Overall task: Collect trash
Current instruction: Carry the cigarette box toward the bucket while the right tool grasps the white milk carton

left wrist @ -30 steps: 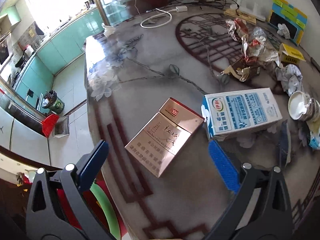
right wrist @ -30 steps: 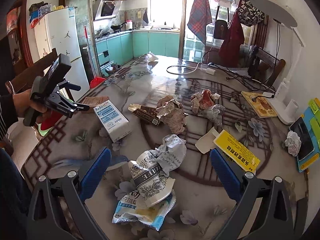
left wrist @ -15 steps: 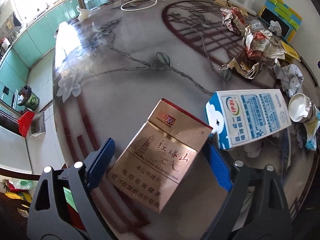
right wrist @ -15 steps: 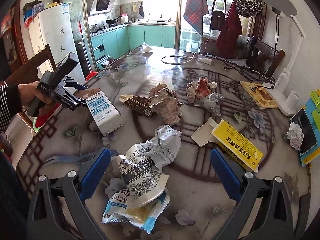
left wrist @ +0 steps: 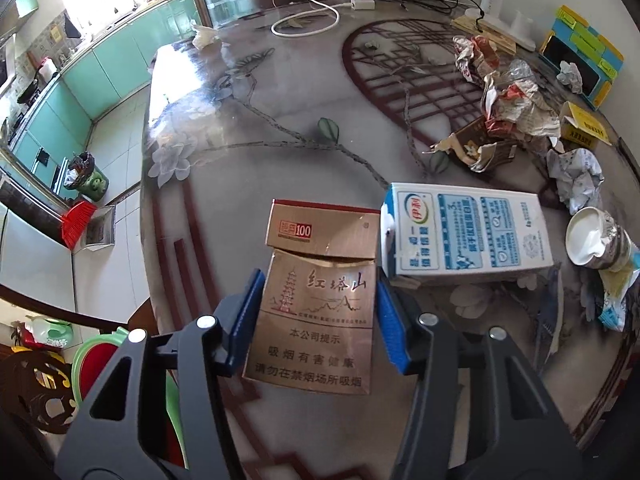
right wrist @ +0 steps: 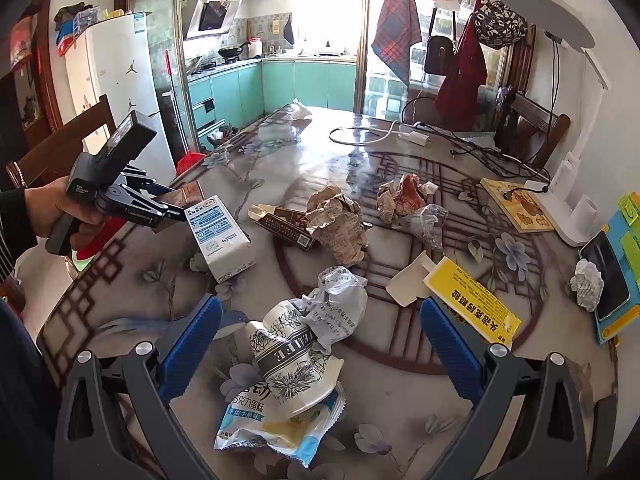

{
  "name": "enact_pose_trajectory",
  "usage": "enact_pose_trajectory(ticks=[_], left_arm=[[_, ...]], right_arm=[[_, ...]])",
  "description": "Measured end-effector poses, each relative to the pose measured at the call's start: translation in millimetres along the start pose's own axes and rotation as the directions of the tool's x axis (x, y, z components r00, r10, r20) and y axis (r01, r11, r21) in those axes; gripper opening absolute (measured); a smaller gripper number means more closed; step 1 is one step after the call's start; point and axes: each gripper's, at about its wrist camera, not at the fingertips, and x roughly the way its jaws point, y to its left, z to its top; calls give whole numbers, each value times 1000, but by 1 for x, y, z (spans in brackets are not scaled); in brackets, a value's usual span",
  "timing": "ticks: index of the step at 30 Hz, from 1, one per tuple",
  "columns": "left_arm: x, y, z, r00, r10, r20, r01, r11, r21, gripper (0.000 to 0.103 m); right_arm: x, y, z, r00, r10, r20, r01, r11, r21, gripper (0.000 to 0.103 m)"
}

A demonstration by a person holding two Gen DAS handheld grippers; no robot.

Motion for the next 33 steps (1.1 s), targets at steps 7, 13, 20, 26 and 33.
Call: enact_pose_trajectory(ticks=[7, 13, 20, 26, 33], left_arm=[[-77, 0, -18, 988, 77, 137, -51, 982, -184, 52], [-134, 1, -41, 958, 153, 241, -57, 930, -364, 52], [-163, 4, -70, 928, 197, 317, -31, 888, -460, 52], [-159, 16, -82, 932, 210, 294, -49, 880, -472, 52], [-160, 15, -81, 929, 210, 306, -49, 887, -459, 52]], right_arm=[[4, 29, 23, 997, 74, 24, -71, 989, -127, 96], [48, 74, 48, 990, 134, -45, -141, 949, -281, 96], [125, 116, 57, 979, 96, -178, -163, 897, -411, 91], [172, 117, 57, 949, 91, -302, -207, 902, -379, 81], [196, 122, 56, 924, 83, -373, -226, 905, -361, 59]])
